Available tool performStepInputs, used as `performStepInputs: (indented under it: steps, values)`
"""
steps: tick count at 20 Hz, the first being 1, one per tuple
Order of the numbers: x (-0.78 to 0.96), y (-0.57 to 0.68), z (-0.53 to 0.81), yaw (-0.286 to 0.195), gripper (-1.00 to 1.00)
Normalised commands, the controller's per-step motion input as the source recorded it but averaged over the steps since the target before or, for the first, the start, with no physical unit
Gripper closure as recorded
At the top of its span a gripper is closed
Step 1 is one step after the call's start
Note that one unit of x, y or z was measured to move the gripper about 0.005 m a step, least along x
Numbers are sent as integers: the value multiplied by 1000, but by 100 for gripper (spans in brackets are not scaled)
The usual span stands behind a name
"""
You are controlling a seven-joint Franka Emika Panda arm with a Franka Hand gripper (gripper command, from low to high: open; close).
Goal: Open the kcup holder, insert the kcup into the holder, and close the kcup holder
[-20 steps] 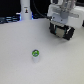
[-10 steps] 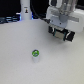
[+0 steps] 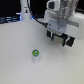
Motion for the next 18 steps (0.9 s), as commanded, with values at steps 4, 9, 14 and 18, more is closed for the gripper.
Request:
performStepInputs:
  steps: [4, 9, 14, 18]
  values:
    - [555, -206, 276, -91, -100]
    - [289, -223, 280, -112, -100]
    - [331, -570, 256, -178, -100]
    - [246, -619, 156, -205, -100]
